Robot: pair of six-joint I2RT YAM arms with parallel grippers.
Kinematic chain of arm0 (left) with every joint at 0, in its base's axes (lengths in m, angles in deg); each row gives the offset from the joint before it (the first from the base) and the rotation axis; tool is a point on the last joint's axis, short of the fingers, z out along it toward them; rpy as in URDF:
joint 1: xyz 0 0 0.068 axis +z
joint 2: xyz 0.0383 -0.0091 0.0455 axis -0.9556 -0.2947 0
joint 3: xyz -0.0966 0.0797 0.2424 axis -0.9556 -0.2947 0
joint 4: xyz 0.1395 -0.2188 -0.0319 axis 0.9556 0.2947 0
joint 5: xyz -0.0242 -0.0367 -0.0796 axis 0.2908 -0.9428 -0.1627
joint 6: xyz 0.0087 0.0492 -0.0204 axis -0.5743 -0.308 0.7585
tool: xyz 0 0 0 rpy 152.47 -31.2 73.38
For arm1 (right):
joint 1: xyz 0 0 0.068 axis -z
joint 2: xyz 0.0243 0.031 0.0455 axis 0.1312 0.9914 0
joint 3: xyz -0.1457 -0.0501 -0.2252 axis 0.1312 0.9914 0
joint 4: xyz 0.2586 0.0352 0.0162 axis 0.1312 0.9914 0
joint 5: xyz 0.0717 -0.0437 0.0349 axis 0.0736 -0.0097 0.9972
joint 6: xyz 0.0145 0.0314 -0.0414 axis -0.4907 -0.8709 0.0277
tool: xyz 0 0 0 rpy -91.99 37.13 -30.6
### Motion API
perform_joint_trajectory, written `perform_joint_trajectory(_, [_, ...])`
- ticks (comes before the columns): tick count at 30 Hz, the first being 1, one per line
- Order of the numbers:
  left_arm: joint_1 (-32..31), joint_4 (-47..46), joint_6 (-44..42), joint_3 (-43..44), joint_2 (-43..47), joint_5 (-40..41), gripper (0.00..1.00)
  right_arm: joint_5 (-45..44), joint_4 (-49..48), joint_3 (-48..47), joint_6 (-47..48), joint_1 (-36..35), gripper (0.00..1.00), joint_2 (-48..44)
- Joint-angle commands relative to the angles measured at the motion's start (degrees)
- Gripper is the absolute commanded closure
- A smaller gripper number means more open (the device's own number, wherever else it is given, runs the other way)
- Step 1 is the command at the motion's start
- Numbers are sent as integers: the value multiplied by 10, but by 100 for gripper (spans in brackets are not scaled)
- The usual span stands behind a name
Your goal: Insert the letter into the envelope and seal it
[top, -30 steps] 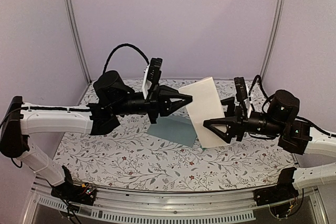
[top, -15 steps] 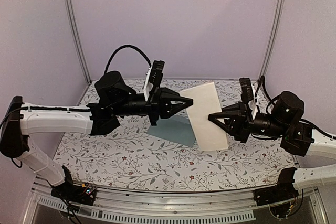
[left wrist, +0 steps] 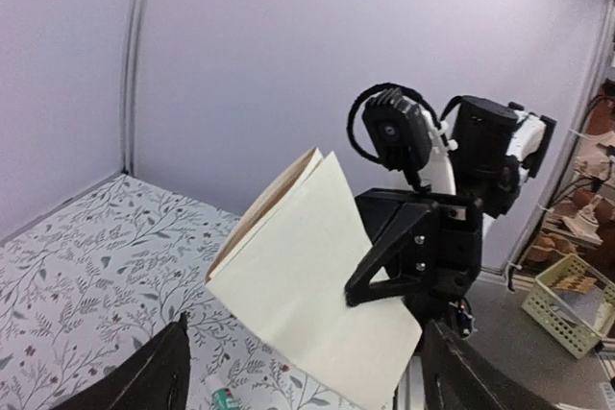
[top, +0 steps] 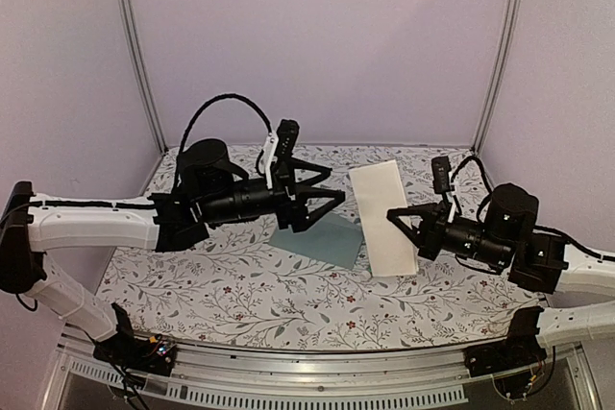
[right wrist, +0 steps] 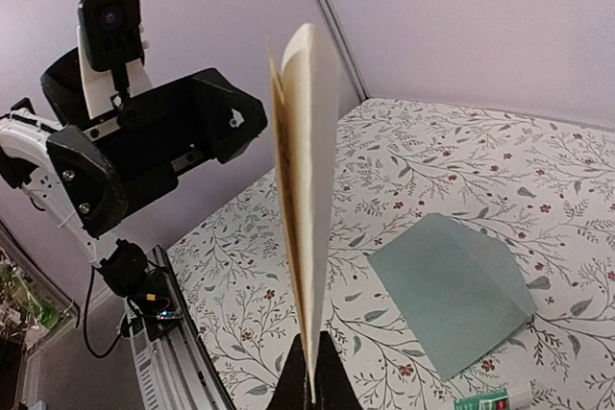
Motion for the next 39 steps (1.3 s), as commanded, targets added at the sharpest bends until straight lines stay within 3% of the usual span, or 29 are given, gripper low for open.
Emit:
perform_joint_trajectory(1, [23, 96, 22, -28, 0, 166, 17, -174, 96, 21, -120, 0, 100, 5])
perform_joint_trajectory(4, [25, 130, 33, -24, -35, 195, 17, -185, 121, 36, -172, 24, 100, 28])
perform_joint_trajectory(11, [25, 150, 52, 0, -113, 207, 22, -90, 149, 81, -268, 148, 100, 93])
perform_joint_trajectory(22, [25, 155, 56, 25, -172, 190, 26, 21, 62, 130, -265, 237, 100, 161])
perform_joint_trajectory(26, [25, 155, 57, 29, -182, 185, 27, 76, 9, 138, -253, 252, 92, 194])
perform_joint_trajectory(31, [25, 158, 57, 34, -190, 184, 27, 105, -12, 129, -239, 257, 76, 232])
perform_joint_trajectory(36, [25, 164, 57, 36, -192, 189, 27, 97, 13, 124, -234, 262, 42, 225])
perform_joint_trajectory(39, [24, 169, 56, 39, -194, 195, 28, 79, 50, 117, -232, 262, 26, 207])
